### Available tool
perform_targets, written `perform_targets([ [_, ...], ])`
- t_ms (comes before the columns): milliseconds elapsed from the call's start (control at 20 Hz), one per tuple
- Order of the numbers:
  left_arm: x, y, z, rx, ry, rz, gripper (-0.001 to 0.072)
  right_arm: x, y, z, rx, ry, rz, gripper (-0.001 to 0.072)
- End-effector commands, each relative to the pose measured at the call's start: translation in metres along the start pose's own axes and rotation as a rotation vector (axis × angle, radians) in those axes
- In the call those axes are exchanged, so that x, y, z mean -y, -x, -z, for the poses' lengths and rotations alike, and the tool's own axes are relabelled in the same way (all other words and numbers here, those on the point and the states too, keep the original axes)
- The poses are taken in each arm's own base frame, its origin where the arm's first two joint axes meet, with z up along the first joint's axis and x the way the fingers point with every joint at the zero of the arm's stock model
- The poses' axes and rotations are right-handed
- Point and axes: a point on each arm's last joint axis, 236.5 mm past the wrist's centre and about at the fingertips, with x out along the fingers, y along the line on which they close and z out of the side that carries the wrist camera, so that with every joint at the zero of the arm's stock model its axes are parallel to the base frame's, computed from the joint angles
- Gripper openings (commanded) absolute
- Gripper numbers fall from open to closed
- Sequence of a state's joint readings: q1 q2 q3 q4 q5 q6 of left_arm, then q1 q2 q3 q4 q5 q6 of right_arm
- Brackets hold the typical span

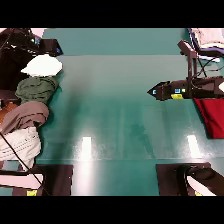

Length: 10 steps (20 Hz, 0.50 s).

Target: Fold the shirts.

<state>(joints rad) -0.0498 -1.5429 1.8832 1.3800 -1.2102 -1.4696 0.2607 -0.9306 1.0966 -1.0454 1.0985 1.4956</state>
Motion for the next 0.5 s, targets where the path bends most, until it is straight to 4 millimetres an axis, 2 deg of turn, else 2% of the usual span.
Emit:
perform_targets([
  [0,-0.082,-0.037,-0.008,0.042,0.037,-0.223,0.0623,-0.002,0.000,-0.001,0.005,-0.009,-0.006,0.0016],
  [100,-0.119,-0.071,0.010,-0.001,0.080,-0.255,0.0623,-0.002,0.000,-0.001,0.005,-0.010,-0.006,0.0016],
  [250,-0.160,-0.110,0.039,-0.065,0.131,-0.283,0.0623,-0.002,0.000,-0.002,0.010,-0.010,-0.006,0.0015],
  [350,-0.174,-0.132,0.054,-0.092,0.154,-0.284,0.0623,-0.001,0.000,-0.004,0.017,-0.027,-0.004,0.0015],
  [450,-0.180,-0.148,0.059,-0.087,0.160,-0.282,0.0623,-0.001,0.000,-0.004,0.017,-0.037,-0.004,0.0016],
])
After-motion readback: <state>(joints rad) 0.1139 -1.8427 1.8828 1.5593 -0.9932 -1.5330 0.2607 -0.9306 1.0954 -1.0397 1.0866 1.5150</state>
